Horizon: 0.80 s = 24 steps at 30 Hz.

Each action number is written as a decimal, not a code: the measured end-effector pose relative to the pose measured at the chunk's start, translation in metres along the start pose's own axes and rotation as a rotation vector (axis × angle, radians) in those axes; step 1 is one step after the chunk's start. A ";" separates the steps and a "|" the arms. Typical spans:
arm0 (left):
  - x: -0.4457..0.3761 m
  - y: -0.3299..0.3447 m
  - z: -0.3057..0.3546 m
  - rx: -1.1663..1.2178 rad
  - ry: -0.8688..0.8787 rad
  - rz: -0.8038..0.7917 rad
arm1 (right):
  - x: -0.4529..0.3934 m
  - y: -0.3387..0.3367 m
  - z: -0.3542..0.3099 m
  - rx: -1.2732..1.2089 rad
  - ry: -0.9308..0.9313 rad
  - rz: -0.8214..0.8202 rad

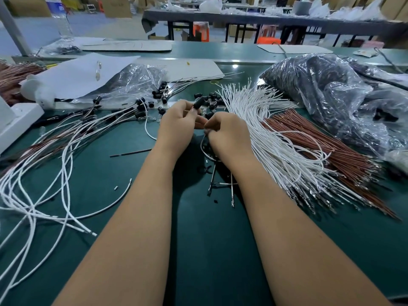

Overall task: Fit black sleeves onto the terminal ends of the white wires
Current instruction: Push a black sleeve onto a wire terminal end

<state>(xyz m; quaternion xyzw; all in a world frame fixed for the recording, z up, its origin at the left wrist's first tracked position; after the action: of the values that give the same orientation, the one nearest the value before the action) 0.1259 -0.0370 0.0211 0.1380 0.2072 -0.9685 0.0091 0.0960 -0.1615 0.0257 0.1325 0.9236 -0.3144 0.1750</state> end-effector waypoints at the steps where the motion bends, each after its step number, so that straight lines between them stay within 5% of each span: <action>1: 0.001 0.000 0.002 0.039 0.004 -0.002 | 0.000 -0.002 0.002 -0.037 0.019 0.021; 7: 0.003 -0.004 0.007 0.329 -0.025 -0.027 | -0.003 -0.008 0.007 -0.231 0.078 0.010; 24: 0.006 -0.004 0.009 0.090 -0.003 0.009 | -0.002 -0.022 0.013 -0.877 0.228 0.181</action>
<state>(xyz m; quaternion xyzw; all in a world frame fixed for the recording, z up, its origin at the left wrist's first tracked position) 0.1174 -0.0367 0.0285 0.1379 0.1630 -0.9769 0.0074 0.0929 -0.1867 0.0280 0.1597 0.9675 0.1390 0.1384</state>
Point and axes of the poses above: each hand's wrist, its own x-axis away from the middle knuckle, its own y-axis out of the palm, z = x × y, the point moved 6 cm from there along -x, towards the middle knuckle, and after that the axes turned 11 degrees about -x, right-handed, at the moved point
